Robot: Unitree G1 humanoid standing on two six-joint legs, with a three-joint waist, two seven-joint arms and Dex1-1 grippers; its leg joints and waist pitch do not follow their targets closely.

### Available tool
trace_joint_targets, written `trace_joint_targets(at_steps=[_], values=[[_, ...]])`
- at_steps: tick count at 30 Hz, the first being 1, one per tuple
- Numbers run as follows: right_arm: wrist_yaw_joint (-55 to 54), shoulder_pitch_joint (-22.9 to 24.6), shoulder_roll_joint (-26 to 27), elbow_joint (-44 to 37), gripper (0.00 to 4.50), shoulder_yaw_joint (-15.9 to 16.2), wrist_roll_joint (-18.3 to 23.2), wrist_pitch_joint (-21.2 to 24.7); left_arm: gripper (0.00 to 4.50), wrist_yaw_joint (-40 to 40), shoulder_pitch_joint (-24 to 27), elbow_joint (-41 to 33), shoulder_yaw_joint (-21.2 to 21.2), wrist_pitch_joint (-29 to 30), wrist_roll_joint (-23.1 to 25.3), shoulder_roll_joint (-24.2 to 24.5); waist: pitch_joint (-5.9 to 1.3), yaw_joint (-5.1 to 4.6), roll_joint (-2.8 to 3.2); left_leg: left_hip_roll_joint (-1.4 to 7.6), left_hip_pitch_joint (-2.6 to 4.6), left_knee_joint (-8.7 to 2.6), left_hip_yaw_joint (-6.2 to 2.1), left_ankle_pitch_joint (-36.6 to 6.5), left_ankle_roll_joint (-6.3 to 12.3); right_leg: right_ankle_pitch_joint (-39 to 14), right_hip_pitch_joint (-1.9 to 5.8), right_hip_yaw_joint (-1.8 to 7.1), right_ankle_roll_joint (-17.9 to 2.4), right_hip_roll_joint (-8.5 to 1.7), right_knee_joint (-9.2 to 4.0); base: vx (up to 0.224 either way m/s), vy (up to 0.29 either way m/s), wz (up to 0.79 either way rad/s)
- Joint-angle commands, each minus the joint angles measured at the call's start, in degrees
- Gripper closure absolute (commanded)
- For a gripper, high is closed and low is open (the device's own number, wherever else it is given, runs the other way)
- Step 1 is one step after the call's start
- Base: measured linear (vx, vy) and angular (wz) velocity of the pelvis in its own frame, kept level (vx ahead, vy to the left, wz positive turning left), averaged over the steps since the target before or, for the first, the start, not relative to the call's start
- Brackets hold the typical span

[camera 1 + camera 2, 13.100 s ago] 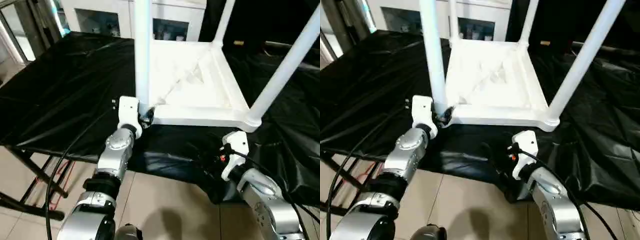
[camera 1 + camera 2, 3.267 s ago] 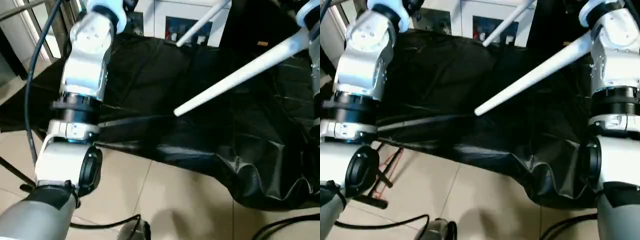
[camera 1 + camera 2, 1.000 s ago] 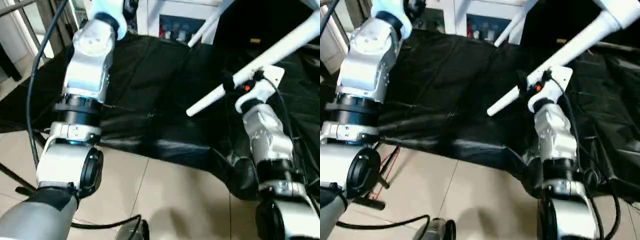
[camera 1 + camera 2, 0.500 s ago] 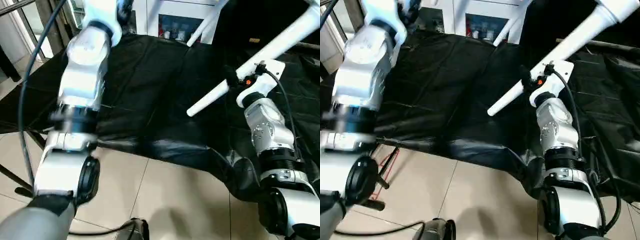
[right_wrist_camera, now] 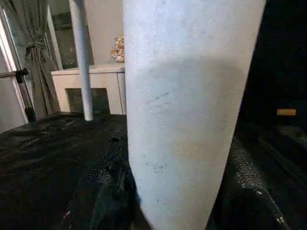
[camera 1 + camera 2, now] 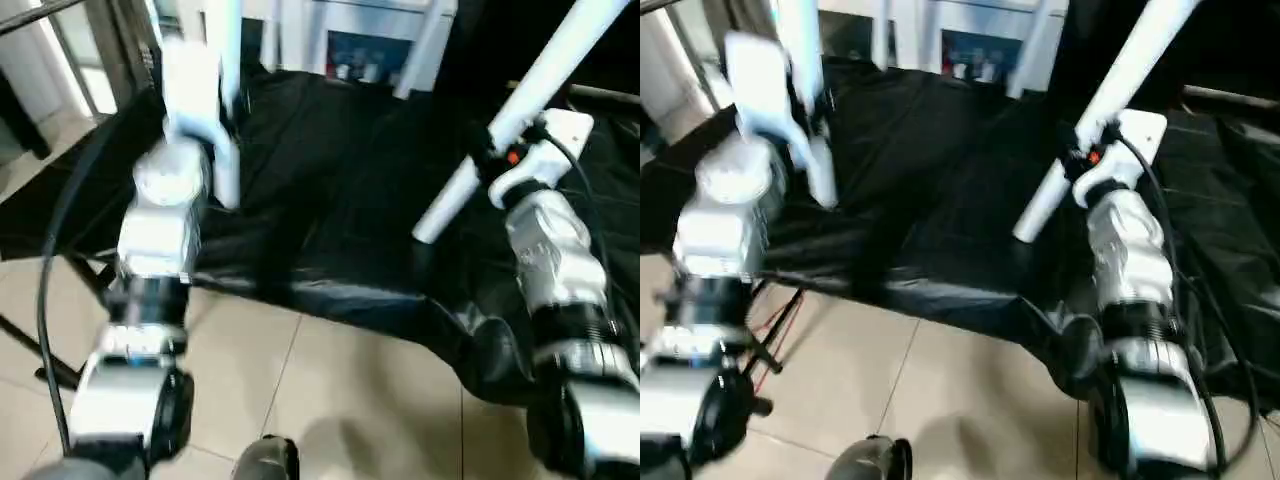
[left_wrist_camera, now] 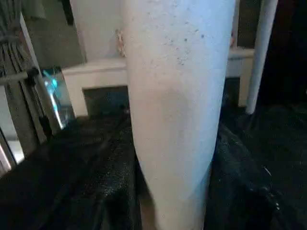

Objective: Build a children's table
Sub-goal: Flip table

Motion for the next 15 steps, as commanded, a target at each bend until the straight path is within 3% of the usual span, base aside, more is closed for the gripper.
trace_joint_targets(at_steps=[1,4,6,8,11,12,13,15], values=[[1.9,0.6,2.0,-5.7,2.90,4.5,0.9,1.1,2.79,-4.1,-1.3,0.2,-5.8,-1.5,0.7,-2.2,-5.57,-0.79,-0.18,4.22,5.58,-5.62,-3.32,-25.5,-8.36,-8.8,-0.31,1.29,-7.1,-2.90,-4.52,0.000,0.000,0.00],[1.4,5.6,3.4,-11.8,2.90,6.5,0.5,3.6,2.79,-4.5,-1.2,3.0,-6.6,-3.0,1.1,-2.2,-5.36,-0.84,0.12,4.26,5.83,-6.06,-3.80,-30.4,-10.20,-12.2,-0.57,1.35,-5.7,-3.04,-4.94,0.000,0.000,0.00],[0.9,8.1,4.3,-14.4,2.91,7.6,0.3,4.6,2.79,-4.7,-1.6,4.4,-6.9,-3.8,1.4,-2.2,-5.35,-1.01,0.34,4.29,5.73,-6.35,-4.15,-31.4,-11.28,-11.8,-0.44,1.30,-5.6,-3.05,-4.83,0.000,0.000,0.00],[0.0,10.3,5.2,-17.1,2.91,8.7,-0.5,5.5,2.79,-4.9,-2.2,6.0,-7.1,-4.6,1.7,-2.3,-5.21,-1.20,0.17,4.25,5.79,-6.49,-4.22,-33.1,-11.97,-12.6,-0.53,1.36,-5.6,-3.15,-4.95,0.000,0.000,0.00],[-0.4,11.8,6.3,-19.7,2.91,10.0,-0.5,6.9,2.79,-5.1,-3.0,8.7,-7.3,-5.8,2.1,-2.3,-5.22,-1.25,0.17,4.15,6.28,-6.52,-4.24,-35.2,-12.24,-14.9,-0.65,1.52,-5.5,-3.44,-5.39,0.000,0.000,0.00],[-0.3,12.1,6.5,-20.2,2.91,10.5,-0.5,7.3,2.79,-5.1,-3.3,9.7,-7.4,-6.2,2.4,-2.2,-5.28,-1.41,0.64,4.21,6.11,-6.71,-4.50,-34.8,-12.36,-14.2,-0.34,1.46,-5.6,-3.56,-5.34,0.000,0.000,0.00],[-0.3,12.3,6.7,-20.0,2.91,11.1,-1.6,7.3,2.79,-4.9,-4.0,11.4,-7.7,-7.1,3.1,-2.0,-5.19,-1.57,0.72,4.18,6.14,-6.84,-4.46,-35.3,-12.77,-14.0,-0.43,1.41,-5.5,-3.39,-5.47,0.000,0.000,0.00],[-0.2,12.1,6.8,-19.2,2.91,11.1,-2.1,7.0,2.79,-4.8,-4.2,12.3,-7.7,-7.5,3.4,-2.0,-5.11,-1.74,0.48,4.17,6.53,-6.82,-4.40,-36.9,-13.34,-14.8,-0.70,1.47,-5.8,-3.42,-5.67,0.000,0.000,0.00]])
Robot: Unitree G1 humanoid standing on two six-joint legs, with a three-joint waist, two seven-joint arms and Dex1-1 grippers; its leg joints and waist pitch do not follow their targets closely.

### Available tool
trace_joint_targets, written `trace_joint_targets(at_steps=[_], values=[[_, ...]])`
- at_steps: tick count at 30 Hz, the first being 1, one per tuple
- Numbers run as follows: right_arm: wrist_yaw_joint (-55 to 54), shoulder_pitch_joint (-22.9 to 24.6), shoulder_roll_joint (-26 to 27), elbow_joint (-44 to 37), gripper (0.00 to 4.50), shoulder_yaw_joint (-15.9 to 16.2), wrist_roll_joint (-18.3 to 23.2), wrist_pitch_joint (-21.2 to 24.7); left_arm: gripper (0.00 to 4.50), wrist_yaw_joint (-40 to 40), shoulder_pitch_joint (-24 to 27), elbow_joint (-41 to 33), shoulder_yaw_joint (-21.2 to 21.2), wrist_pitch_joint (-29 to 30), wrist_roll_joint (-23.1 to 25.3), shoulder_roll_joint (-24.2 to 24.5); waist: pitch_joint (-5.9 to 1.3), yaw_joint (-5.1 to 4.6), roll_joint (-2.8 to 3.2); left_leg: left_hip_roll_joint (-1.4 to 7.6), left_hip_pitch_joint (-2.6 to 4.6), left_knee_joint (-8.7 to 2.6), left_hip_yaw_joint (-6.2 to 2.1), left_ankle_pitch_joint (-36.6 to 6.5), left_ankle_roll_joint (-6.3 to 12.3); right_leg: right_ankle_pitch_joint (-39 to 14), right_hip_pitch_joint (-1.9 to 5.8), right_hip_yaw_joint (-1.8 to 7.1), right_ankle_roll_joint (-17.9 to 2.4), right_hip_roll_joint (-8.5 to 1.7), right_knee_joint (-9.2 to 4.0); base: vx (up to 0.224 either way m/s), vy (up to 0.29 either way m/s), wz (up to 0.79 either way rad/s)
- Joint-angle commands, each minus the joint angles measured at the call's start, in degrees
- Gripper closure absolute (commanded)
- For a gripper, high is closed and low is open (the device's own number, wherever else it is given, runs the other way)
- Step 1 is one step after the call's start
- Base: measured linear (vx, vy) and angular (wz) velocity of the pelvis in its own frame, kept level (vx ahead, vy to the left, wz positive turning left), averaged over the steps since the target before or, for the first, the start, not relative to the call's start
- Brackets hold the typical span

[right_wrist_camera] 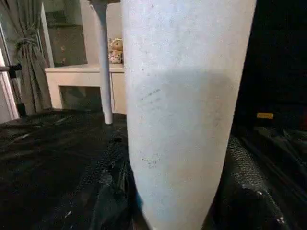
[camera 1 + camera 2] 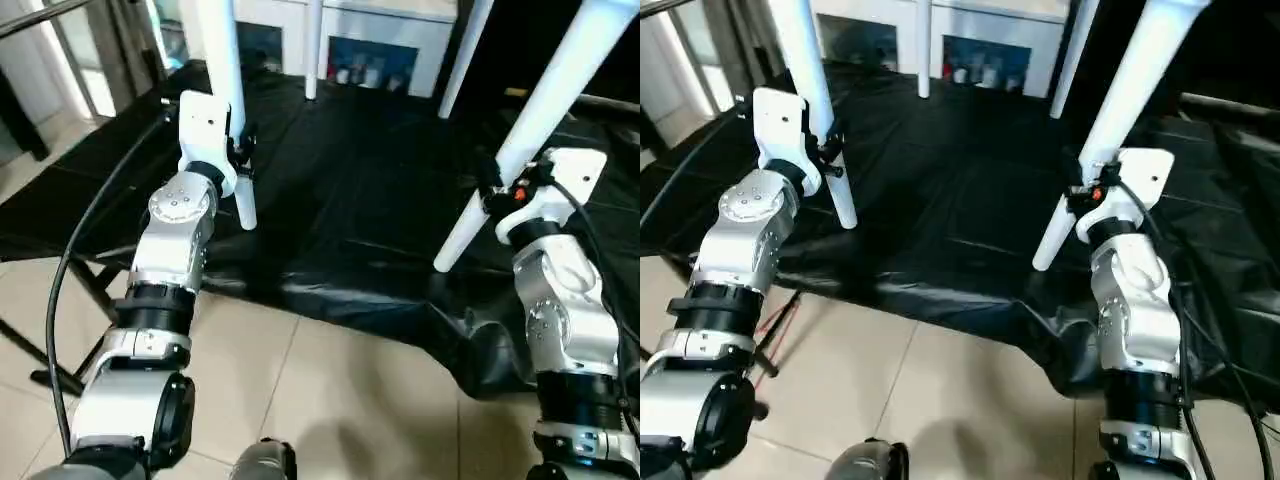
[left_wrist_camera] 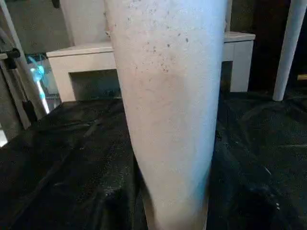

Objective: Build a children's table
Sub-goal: Flip table

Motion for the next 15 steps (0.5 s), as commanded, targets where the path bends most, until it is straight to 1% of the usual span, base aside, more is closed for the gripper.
trace_joint_targets(at_steps=[1,2,3,4,5,6,7,8,10,11,12,13,14,15], values=[[3.2,-0.1,2.9,0.0,2.91,9.2,0.4,1.6,2.79,-3.7,-2.3,1.1,-7.7,-1.5,3.4,-2.6,-4.73,-0.84,0.97,4.30,5.70,-6.14,-4.39,-37.8,-13.47,-15.2,-1.15,1.54,-6.6,-3.51,-4.89,0.000,0.000,0.00],[3.1,-0.1,2.9,0.0,2.91,9.2,0.2,1.7,2.79,-3.6,-2.5,1.5,-7.7,-1.8,3.5,-2.7,-4.73,-0.84,0.97,4.30,5.70,-6.14,-4.39,-37.8,-13.47,-15.2,-1.15,1.54,-6.6,-3.51,-4.89,0.000,0.000,0.00],[3.1,-0.8,2.3,1.1,2.91,9.6,-1.4,2.3,2.79,-2.2,-2.6,4.7,-7.0,-3.3,4.0,-2.4,-4.55,-0.99,0.57,4.32,5.66,-6.22,-4.46,-38.8,-13.34,-16.9,-1.06,1.56,-6.8,-3.65,-5.13,0.000,0.000,0.00],[3.1,-1.1,2.2,1.6,2.91,9.8,-1.9,2.9,2.79,-2.0,-2.6,6.2,-6.7,-3.9,4.0,-2.2,-4.46,-0.99,0.70,4.24,5.72,-6.17,-4.49,-39.2,-13.40,-17.9,-1.12,1.58,-6.7,-3.68,-5.21,0.000,0.000,0.00],[3.1,-1.5,2.0,2.5,2.91,10.2,-2.7,3.6,2.79,-2.0,-2.5,8.8,-6.4,-5.1,4.1,-1.6,-4.17,-1.15,0.57,4.22,5.83,-6.35,-4.61,-40.9,-13.51,-20.8,-1.06,1.61,-6.6,-3.80,-5.47,0.000,0.000,0.00],[3.1,-1.5,2.0,2.7,2.91,10.2,-2.9,3.8,2.79,-2.1,-2.5,9.5,-6.3,-5.4,4.2,-1.4,-4.09,-1.24,0.61,4.18,5.94,-6.39,-4.72,-41.9,-13.61,-22.5,-1.01,1.63,-6.5,-3.88,-5.64,0.000,0.000,0.00],[3.3,-1.5,2.4,3.1,2.91,10.2,-3.0,3.8,2.79,-2.2,-2.4,11.2,-6.3,-6.7,4.5,-0.8,-4.14,-1.43,0.52,4.26,5.97,-6.52,-5.10,-43.3,-13.87,-25.4,-0.72,1.62,-6.4,-4.21,-5.80,0.000,0.000,0.00],[3.5,-1.3,2.7,3.1,2.56,10.1,-2.7,3.7,2.44,-2.1,-2.3,12.2,-6.2,-7.4,4.6,-0.4,-4.08,-1.52,0.47,4.27,5.97,-6.64,-5.16,-43.8,-13.92,-25.8,-0.71,1.59,-6.3,-4.16,-5.90,0.000,0.000,0.00],[3.5,-0.7,3.3,3.8,2.21,9.9,-2.9,2.9,2.09,-3.3,-1.1,13.2,-4.7,-8.3,3.3,0.8,-3.95,-1.59,0.45,4.32,6.22,-6.84,-5.23,-45.6,-14.29,-26.8,-0.89,1.53,-6.3,-3.99,-6.09,0.000,0.000,0.00],[3.5,-0.7,3.3,3.8,2.15,9.9,-2.9,2.9,2.09,-3.3,-1.1,13.2,-4.7,-8.3,3.3,0.8,-3.85,-1.78,0.38,4.26,6.16,-6.93,-5.40,-46.8,-14.34,-27.8,-0.75,1.47,-6.2,-3.98,-6.17,0.000,0.000,0.00],[3.4,-0.4,3.4,3.7,2.01,9.7,-2.9,2.8,2.05,-3.6,-0.4,12.8,-4.5,-8.4,3.1,1.3,-3.82,-1.82,0.40,4.25,6.10,-6.96,-5.47,-47.1,-14.41,-28.4,-0.68,1.44,-6.2,-4.00,-6.17,0.000,0.000,0.00],[3.3,0.1,3.4,3.3,1.86,9.4,-2.7,2.8,1.96,-3.9,0.4,12.0,-4.2,-8.2,2.8,1.8,-3.82,-1.86,0.47,4.32,6.33,-7.00,-5.60,-48.0,-14.30,-29.7,-0.66,1.40,-6.4,-4.11,-6.25,0.000,0.000,0.00],[3.3,0.2,3.4,3.1,1.77,9.4,-2.7,2.8,1.83,-3.9,0.6,11.7,-4.2,-8.2,2.8,1.8,-3.76,-1.94,0.45,4.29,6.31,-7.04,-5.59,-48.2,-14.22,-29.7,-0.63,1.39,-6.5,-4.04,-6.34,0.000,0.000,0.00],[3.4,0.7,3.4,2.5,1.77,9.3,-2.5,2.9,1.83,-4.0,1.5,10.6,-3.9,-8.0,2.5,2.1,-3.87,-1.87,0.66,4.38,6.49,-7.18,-5.63,-48.5,-14.29,-28.6,-0.60,1.38,-6.7,-3.96,-6.33,0.000,0.000,0.00]])
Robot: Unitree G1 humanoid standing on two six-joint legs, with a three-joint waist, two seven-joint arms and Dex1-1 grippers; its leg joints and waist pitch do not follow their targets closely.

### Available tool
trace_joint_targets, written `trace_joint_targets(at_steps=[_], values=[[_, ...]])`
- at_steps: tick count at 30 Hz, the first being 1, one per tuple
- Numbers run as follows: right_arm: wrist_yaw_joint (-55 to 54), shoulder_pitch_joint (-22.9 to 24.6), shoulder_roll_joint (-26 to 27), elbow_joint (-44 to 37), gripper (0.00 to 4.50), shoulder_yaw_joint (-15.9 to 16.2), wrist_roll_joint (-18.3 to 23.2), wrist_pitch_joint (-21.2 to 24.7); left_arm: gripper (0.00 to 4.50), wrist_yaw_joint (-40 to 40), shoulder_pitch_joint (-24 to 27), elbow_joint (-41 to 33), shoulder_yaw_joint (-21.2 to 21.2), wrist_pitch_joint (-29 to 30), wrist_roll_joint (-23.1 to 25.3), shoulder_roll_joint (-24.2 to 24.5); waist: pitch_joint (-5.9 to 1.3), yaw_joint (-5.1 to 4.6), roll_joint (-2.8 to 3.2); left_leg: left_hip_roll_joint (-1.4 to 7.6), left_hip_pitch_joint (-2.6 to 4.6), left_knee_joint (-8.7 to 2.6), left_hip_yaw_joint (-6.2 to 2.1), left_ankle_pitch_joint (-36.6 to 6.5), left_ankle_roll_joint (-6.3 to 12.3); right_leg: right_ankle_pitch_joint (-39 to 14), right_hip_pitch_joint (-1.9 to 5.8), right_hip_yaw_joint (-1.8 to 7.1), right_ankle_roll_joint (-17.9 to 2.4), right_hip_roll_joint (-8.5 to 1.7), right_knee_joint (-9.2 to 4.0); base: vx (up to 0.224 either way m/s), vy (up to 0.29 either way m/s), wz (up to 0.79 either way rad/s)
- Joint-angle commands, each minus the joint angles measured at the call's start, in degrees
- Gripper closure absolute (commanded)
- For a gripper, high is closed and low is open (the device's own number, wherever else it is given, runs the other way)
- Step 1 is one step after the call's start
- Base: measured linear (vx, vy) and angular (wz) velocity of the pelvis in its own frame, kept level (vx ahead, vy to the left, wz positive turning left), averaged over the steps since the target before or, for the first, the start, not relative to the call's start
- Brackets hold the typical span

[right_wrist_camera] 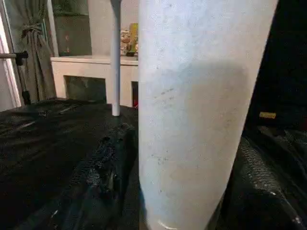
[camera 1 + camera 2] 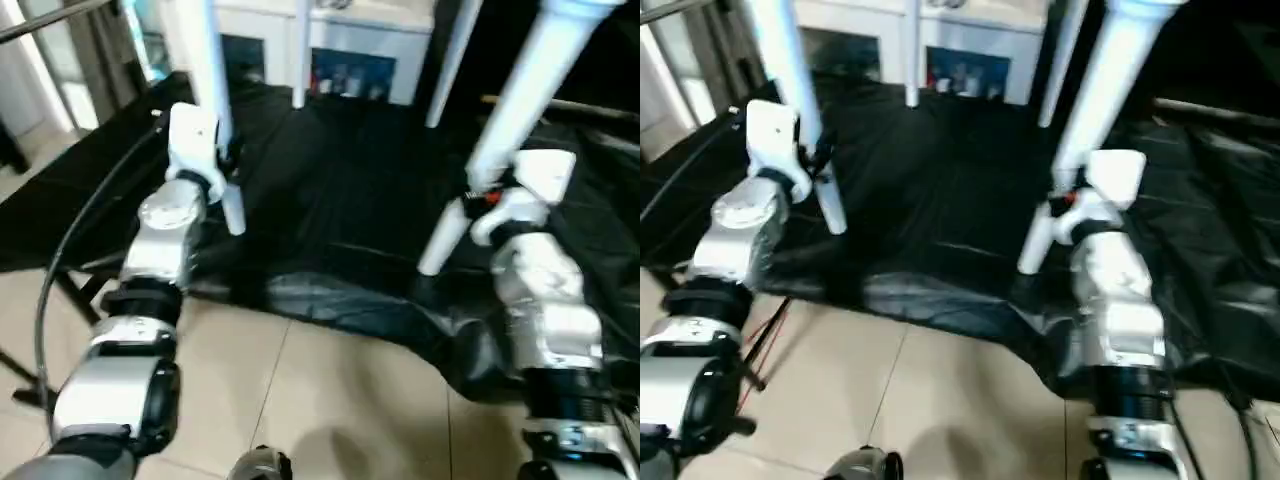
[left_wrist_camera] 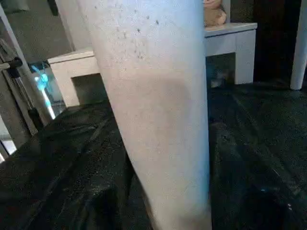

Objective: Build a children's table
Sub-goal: Flip table

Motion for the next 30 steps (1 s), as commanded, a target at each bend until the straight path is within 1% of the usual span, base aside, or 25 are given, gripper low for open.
trace_joint_targets(at_steps=[1,2,3,4,5,6,7,8,9,10,11,13,14,15,16,18,19,20,21,22,23,25,28,29,30], values=[[3.0,4.1,0.8,-2.5,1.66,4.1,0.8,2.2,1.65,-4.9,5.6,-6.2,-3.5,2.5,-0.7,-1.8,-3.53,-0.96,0.91,4.56,4.73,-6.56,-5.16,-48.1,-13.83,-27.5,-1.32,1.49,-6.9,-3.83,-5.38,0.000,0.000,0.00],[3.3,5.2,0.6,-3.7,1.54,3.9,0.9,2.3,1.59,-5.4,7.3,-8.7,-3.3,2.9,-1.4,-1.6,-3.49,-0.86,0.88,4.63,4.37,-6.69,-5.18,-46.8,-13.11,-25.7,-1.02,1.62,-7.0,-3.94,-5.39,0.000,0.000,0.00],[3.5,6.5,0.4,-5.2,1.42,3.6,1.3,2.5,1.52,-5.7,9.4,-12.0,-3.1,3.6,-2.0,-1.5,-3.57,-0.78,0.91,4.72,4.38,-6.79,-5.11,-45.9,-12.87,-24.7,-0.95,1.70,-7.1,-3.97,-5.41,0.000,0.000,0.00],[3.7,7.2,0.2,-6.0,1.34,3.5,1.5,2.7,1.42,-5.8,10.4,-13.2,-3.1,3.4,-2.5,-1.3,-3.63,-0.87,0.89,4.48,4.36,-6.67,-4.73,-44.6,-12.43,-23.2,-1.35,1.85,-7.3,-3.66,-5.38,0.000,0.000,0.00],[3.7,7.2,0.2,-6.0,1.29,3.5,1.5,2.7,1.30,-5.8,10.4,-13.2,-3.1,3.4,-2.5,-1.3,-3.82,-0.78,0.83,4.41,4.47,-6.53,-4.71,-43.8,-12.36,-22.6,-1.33,1.90,-7.4,-3.79,-5.34,0.000,0.000,0.00],[3.7,9.9,-0.2,-8.7,1.22,3.3,1.7,2.7,1.20,-6.2,14.0,-18.1,-2.0,3.3,-4.8,-1.6,-3.98,-0.66,0.99,4.48,4.59,-6.42,-4.62,-42.5,-12.26,-20.9,-1.35,2.00,-7.4,-3.76,-5.29,0.000,0.000,0.00],[3.7,9.9,-0.2,-8.7,1.10,3.3,1.7,2.7,1.13,-6.2,14.0,-18.1,-2.0,3.3,-4.8,-1.6,-3.90,-0.58,1.07,4.62,4.52,-6.50,-4.59,-41.8,-12.11,-19.6,-1.33,2.07,-7.6,-3.68,-5.24,0.000,0.000,0.00],[3.6,11.3,-0.5,-9.9,1.10,3.3,1.5,2.7,1.13,-6.3,16.0,-21.1,-1.6,3.7,-5.8,-1.8,-3.72,-0.61,1.15,4.52,4.28,-6.58,-4.43,-41.4,-11.90,-18.7,-1.39,2.03,-7.4,-3.37,-5.18,0.000,0.000,0.00],[2.9,12.9,-0.6,-11.0,0.90,3.1,1.0,2.7,0.95,-6.1,18.7,-25.1,-1.3,4.3,-6.5,-2.0,-3.84,-0.56,1.26,4.59,4.27,-6.59,-4.37,-40.7,-11.86,-17.1,-1.23,2.10,-7.6,-3.38,-4.92,0.000,0.000,0.00],[2.2,14.5,-0.9,-12.2,0.84,3.1,0.1,2.2,0.84,-5.4,21.8,-29.4,-1.0,4.5,-6.8,-2.3,-3.65,-0.64,1.08,4.69,3.84,-6.71,-4.38,-40.1,-11.48,-16.6,-0.94,2.08,-7.4,-3.38,-4.98,0.000,0.000,0.00],[1.8,15.1,-1.1,-12.5,0.80,3.1,-0.6,1.8,0.75,-5.4,22.9,-30.7,-1.0,4.2,-6.7,-2.3,-3.75,-0.56,1.04,4.67,3.91,-6.64,-4.30,-39.7,-11.27,-16.3,-0.95,2.08,-7.3,-3.34,-4.98,0.000,0.000,0.00],[1.3,16.4,-1.4,-13.5,0.76,2.8,-1.3,1.4,0.67,-5.5,25.6,-33.3,-1.2,4.3,-6.3,-2.1,-3.85,-0.60,0.89,4.48,4.03,-6.38,-3.99,-37.8,-10.71,-15.5,-1.05,2.19,-7.1,-3.16,-5.09,0.000,0.000,0.00],[1.2,16.9,-1.4,-14.0,0.76,2.5,-1.4,1.4,0.56,-5.7,26.6,-34.4,-1.1,4.7,-6.6,-2.1,-3.85,-0.62,0.85,4.38,3.84,-6.27,-3.92,-36.5,-10.14,-15.2,-0.88,2.26,-6.9,-3.14,-5.07,0.000,0.000,0.00],[1.2,16.9,-1.4,-14.0,0.76,2.5,-1.4,1.4,0.56,-5.7,26.6,-34.4,-1.1,4.7,-6.6,-2.1,-3.84,-0.61,0.88,4.42,3.77,-6.31,-3.92,-35.9,-9.93,-14.9,-0.77,2.26,-6.8,-3.12,-5.05,0.000,0.000,0.00],[1.1,17.9,-1.6,-15.0,0.76,2.1,-1.3,1.4,0.56,-5.6,28.2,-36.3,-0.5,5.0,-7.5,-2.4,-3.89,-0.60,0.89,4.40,3.74,-6.24,-3.85,-34.3,-9.57,-13.7,-0.65,2.23,-6.5,-2.92,-4.92,0.000,0.000,0.00],[2.0,21.0,-1.9,-18.2,0.76,1.0,0.5,2.0,0.56,-5.2,32.4,-40.8,0.8,6.1,-9.2,-2.6,-3.88,-0.56,0.90,4.51,3.26,-6.26,-3.81,-31.9,-8.67,-10.9,-0.28,2.20,-6.5,-2.78,-4.67,0.000,0.000,0.00],[2.6,22.3,-2.1,-19.7,0.76,0.7,1.4,2.3,0.56,-5.0,34.1,-42.5,1.2,6.6,-9.7,-2.5,-4.00,-0.46,0.83,4.55,3.31,-6.14,-3.74,-31.1,-8.31,-9.8,-0.20,2.17,-6.5,-2.74,-4.57,0.058,-0.010,-0.02],[2.7,22.5,-2.1,-19.9,0.76,0.7,1.5,2.4,0.56,-5.0,34.3,-42.7,1.3,6.7,-9.7,-2.5,-3.95,-0.51,0.82,4.44,3.26,-6.08,-3.63,-30.7,-7.81,-9.2,-0.22,2.18,-6.4,-2.59,-4.57,0.067,-0.010,-0.03],[3.6,24.0,-2.3,-21.4,0.76,0.8,2.6,2.8,0.56,-4.8,36.1,-44.2,1.6,7.7,-9.9,-2.3,-4.08,-0.62,0.64,4.37,2.88,-5.93,-3.59,-27.9,-6.39,-6.8,0.25,2.12,-6.4,-2.43,-4.32,0.067,-0.010,-0.03],[3.4,24.9,-2.7,-21.6,0.76,1.7,1.2,2.4,0.56,-4.1,37.1,-44.1,1.3,8.0,-8.0,-1.6,-4.07,-0.53,0.77,4.24,2.93,-5.78,-3.48,-27.1,-5.98,-7.3,0.10,2.10,-6.3,-2.31,-4.45,0.000,0.000,0.00],[3.3,25.1,-2.8,-21.6,0.76,1.9,0.8,2.3,0.56,-4.1,37.3,-44.0,1.2,7.9,-7.8,-1.5,-3.91,-0.67,0.72,4.20,2.88,-5.82,-3.44,-27.3,-5.96,-8.3,0.07,2.15,-6.1,-2.32,-4.65,0.000,0.000,0.00],[3.1,25.4,-2.8,-21.7,0.76,2.2,0.4,2.1,0.56,-4.2,37.8,-44.3,0.9,7.9,-7.4,-1.3,-3.70,-0.86,0.84,4.25,3.32,-5.93,-3.54,-29.8,-6.86,-13.8,-0.23,2.28,-5.8,-2.51,-5.13,0.000,0.000,0.00],[3.2,26.4,-3.1,-23.0,0.76,1.5,0.9,2.3,0.56,-3.5,39.8,-45.9,0.7,8.6,-6.5,-1.0,-3.34,-1.38,1.01,4.48,3.43,-6.27,-3.90,-33.5,-8.18,-17.4,-0.40,2.33,-5.5,-2.50,-5.44,0.000,0.000,0.00],[3.4,26.9,-3.5,-23.9,0.76,1.2,1.4,2.7,0.56,-3.0,40.6,-46.9,1.0,9.1,-6.7,-1.1,-3.30,-1.51,1.23,4.40,3.49,-6.30,-3.94,-34.4,-8.48,-18.2,-0.48,2.32,-5.4,-2.47,-5.46,0.000,0.000,0.00],[3.8,27.3,-3.8,-24.6,0.76,1.0,1.9,3.1,0.56,-2.6,41.3,-47.7,1.1,9.6,-7.0,-1.1,-3.24,-1.69,1.09,4.33,3.66,-6.26,-3.99,-35.9,-8.89,-19.9,-0.60,2.34,-5.3,-2.52,-5.67,0.000,0.000,0.00]])
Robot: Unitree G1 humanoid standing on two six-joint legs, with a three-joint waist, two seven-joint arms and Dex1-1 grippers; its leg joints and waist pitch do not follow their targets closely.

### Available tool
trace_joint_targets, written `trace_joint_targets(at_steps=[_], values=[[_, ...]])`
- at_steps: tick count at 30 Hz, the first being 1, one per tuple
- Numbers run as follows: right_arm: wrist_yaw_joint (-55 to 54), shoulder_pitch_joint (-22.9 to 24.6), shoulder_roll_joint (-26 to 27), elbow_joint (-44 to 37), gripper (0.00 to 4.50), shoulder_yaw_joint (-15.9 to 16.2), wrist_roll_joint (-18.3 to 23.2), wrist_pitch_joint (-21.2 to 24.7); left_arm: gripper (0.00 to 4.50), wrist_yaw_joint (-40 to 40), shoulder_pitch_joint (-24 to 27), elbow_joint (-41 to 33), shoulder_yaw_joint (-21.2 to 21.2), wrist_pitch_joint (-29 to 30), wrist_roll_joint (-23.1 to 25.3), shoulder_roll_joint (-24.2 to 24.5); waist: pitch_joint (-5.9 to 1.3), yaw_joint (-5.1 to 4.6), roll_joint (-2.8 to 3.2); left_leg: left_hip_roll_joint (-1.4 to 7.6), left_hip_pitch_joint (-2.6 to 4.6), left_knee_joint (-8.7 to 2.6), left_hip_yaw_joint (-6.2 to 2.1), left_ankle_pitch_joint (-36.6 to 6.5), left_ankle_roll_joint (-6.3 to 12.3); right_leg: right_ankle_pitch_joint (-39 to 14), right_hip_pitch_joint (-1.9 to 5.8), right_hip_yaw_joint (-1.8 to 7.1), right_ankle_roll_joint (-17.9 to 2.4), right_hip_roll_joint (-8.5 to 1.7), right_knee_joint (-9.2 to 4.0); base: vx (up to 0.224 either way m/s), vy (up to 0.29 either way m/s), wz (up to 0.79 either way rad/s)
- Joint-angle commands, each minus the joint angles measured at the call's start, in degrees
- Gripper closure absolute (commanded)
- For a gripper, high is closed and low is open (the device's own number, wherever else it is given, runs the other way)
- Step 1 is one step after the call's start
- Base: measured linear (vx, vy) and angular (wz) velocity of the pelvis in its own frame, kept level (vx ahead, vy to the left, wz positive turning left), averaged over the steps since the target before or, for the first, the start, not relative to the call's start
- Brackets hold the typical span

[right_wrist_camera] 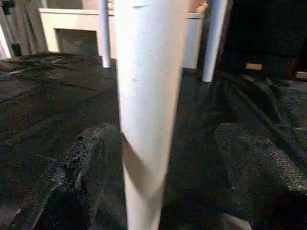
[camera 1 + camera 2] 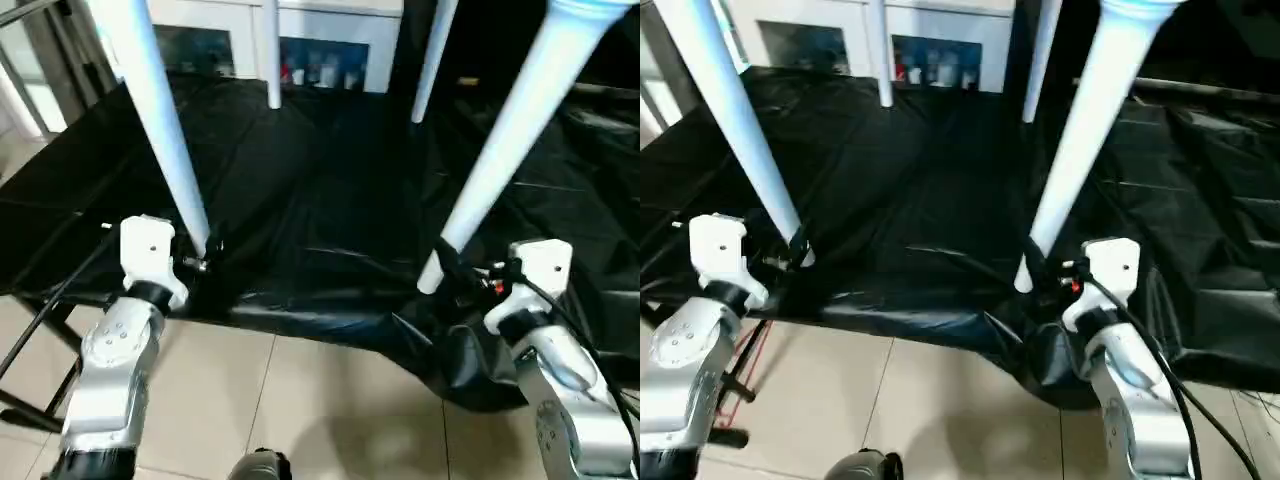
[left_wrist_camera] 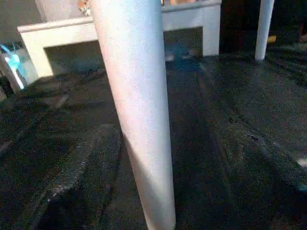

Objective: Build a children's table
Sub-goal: Flip table

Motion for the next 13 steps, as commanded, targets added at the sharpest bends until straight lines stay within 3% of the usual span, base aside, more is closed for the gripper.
trace_joint_targets(at_steps=[1,2,3,4,6,9,10,12,13], values=[[1.8,1.2,-1.6,-3.3,0.76,-1.0,2.1,1.9,0.56,1.0,1.7,-3.1,0.3,2.1,-0.1,0.1,-3.19,-0.27,0.80,4.48,3.63,-5.81,-3.90,-35.9,-8.05,-20.8,-0.27,1.94,-5.4,-2.76,-5.35,0.000,0.000,0.00],[3.5,2.0,-2.7,-4.3,0.76,-1.1,3.2,2.7,0.56,0.6,2.8,-4.5,0.2,2.8,-0.9,0.0,-3.08,-0.20,0.89,4.60,3.54,-5.88,-4.03,-36.5,-7.82,-21.0,-0.05,1.99,-5.3,-2.82,-5.37,0.000,0.000,0.00],[4.6,2.5,-3.4,-4.9,0.76,-1.1,3.9,3.2,0.56,0.2,3.5,-5.4,0.1,3.2,-1.5,-0.2,-2.77,-0.23,0.97,4.55,3.76,-5.89,-3.97,-38.1,-7.88,-23.0,-0.44,2.02,-5.1,-2.74,-5.80,0.000,0.000,0.00],[5.7,3.4,-4.2,-5.9,0.76,-1.2,4.9,4.0,0.56,-0.4,4.8,-7.3,0.0,3.6,-2.7,-0.6,-2.59,-0.36,0.99,4.44,3.74,-5.91,-4.15,-39.4,-8.00,-25.8,-0.33,1.98,-5.0,-2.96,-6.01,0.000,0.000,0.00],[5.1,5.5,-4.9,-7.8,0.76,-2.3,5.4,6.1,0.56,-2.4,8.9,-13.3,-1.1,5.9,-7.5,-2.4,-2.48,-0.27,0.94,4.77,3.73,-6.07,-4.40,-40.0,-7.85,-27.2,-0.07,2.01,-5.2,-3.20,-6.34,0.000,0.000,0.00],[2.1,5.8,-3.6,-6.9,0.76,-2.8,3.8,6.7,0.56,0.5,12.0,-17.8,-5.1,11.8,-3.1,-3.1,-2.25,-0.52,0.88,4.65,3.86,-6.24,-4.43,-41.3,-8.40,-28.9,-0.23,1.88,-5.3,-3.07,-6.52,0.000,0.000,0.00],[1.6,5.9,-3.4,-6.7,0.76,-2.8,3.6,7.0,0.56,1.3,12.3,-18.3,-5.8,12.2,-1.7,-3.1,-2.14,-0.53,0.64,4.35,4.28,-5.83,-4.37,-41.6,-8.24,-32.6,-0.72,1.95,-4.2,-3.12,-7.11,0.000,0.000,0.00],[1.3,6.1,-3.3,-6.2,0.76,-1.9,3.0,6.5,0.56,2.0,12.8,-18.2,-6.3,9.8,-1.0,-3.7,-1.96,-0.80,0.23,4.28,4.05,-5.88,-4.59,-41.4,-8.09,-34.9,-0.51,1.75,-3.5,-3.20,-7.42,0.000,0.000,0.00],[1.2,6.1,-3.2,-6.1,0.76,-1.9,3.0,6.5,0.56,2.0,12.8,-18.2,-6.4,9.7,-1.0,-3.8,-1.91,-0.79,0.30,4.30,3.99,-5.93,-4.74,-41.4,-8.12,-35.5,-0.41,1.61,-3.3,-3.25,-7.47,0.000,0.000,0.00]])
